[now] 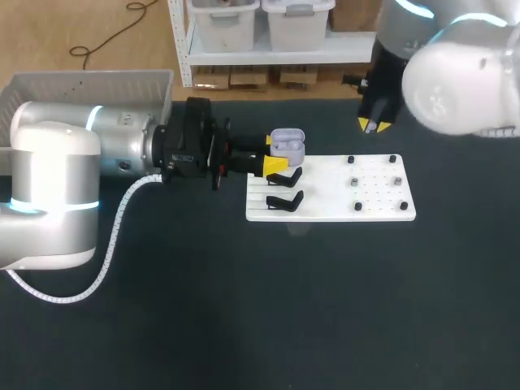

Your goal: Pick up each earbud case from the left stands, insert the matching earbuds, close the lid, and place the case in the box.

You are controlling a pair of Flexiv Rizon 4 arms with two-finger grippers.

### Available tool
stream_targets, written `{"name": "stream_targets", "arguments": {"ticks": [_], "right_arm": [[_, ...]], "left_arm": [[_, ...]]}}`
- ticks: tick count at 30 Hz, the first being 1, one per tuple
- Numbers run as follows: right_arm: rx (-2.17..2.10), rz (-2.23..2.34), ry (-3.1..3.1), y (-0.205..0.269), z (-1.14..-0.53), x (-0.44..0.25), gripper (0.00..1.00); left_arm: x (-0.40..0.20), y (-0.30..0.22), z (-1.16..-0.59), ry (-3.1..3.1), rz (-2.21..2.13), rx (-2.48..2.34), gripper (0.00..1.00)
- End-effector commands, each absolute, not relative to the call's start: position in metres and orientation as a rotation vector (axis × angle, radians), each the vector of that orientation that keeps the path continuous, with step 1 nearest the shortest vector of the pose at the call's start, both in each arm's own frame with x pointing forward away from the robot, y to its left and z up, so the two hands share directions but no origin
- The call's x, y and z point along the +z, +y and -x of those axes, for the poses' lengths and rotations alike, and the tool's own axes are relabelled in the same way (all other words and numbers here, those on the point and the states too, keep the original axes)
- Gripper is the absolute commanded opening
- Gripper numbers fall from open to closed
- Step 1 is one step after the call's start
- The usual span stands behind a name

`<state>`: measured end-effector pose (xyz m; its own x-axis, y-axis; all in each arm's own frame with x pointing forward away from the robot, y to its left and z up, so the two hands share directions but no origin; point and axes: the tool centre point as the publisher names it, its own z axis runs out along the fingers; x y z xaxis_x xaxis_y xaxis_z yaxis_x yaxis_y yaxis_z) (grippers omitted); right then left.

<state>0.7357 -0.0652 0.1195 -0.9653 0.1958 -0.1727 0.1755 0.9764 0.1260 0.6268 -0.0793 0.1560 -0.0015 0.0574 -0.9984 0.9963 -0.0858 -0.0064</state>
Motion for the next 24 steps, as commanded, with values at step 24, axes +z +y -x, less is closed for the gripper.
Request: {"name": "stream_targets", "arguments": {"ticks": [24], "right_arm": [[0.444,0.653,3.087,-0.017,-0.681,0.221,0.00]], "left_arm": [[0.155,-0.079,-0.626,1.211,-1.311,-1.244,0.00]]}}
